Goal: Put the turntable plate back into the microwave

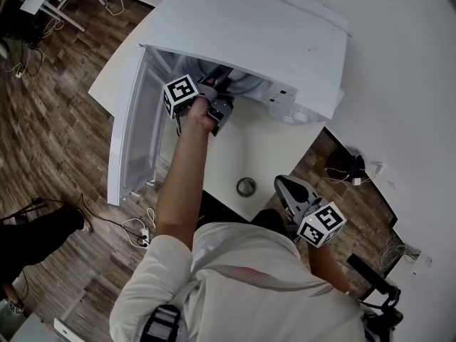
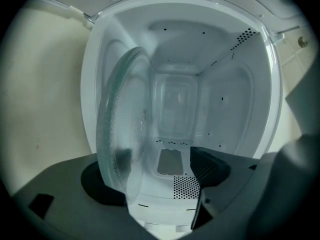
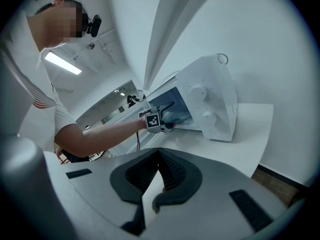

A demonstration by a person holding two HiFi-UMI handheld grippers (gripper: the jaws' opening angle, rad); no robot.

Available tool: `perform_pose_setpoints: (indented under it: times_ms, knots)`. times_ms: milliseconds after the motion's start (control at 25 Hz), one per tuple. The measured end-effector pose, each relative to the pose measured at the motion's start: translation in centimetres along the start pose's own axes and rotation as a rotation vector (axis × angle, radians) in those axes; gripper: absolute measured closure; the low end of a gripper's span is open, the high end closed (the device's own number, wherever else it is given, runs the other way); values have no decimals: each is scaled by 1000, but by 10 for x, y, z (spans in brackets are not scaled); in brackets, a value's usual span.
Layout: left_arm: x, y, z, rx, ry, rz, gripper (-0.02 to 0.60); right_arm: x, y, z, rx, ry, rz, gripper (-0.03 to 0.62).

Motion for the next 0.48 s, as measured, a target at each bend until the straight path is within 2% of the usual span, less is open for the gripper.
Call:
perform_pose_setpoints:
  times_ms: [480]
  knots:
    - [-7,4,-1,-207,104,37,195,1,-1,4,-9,-8,-4,591]
Point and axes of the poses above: the fingertips, and each gripper's own axes: y backward along the fingers, x to its right, z out of its underside, the point moved 9 cm from there along y, backward along the fingers, and after that the axes turned 10 degrees about -x, right-handed, at the moved point
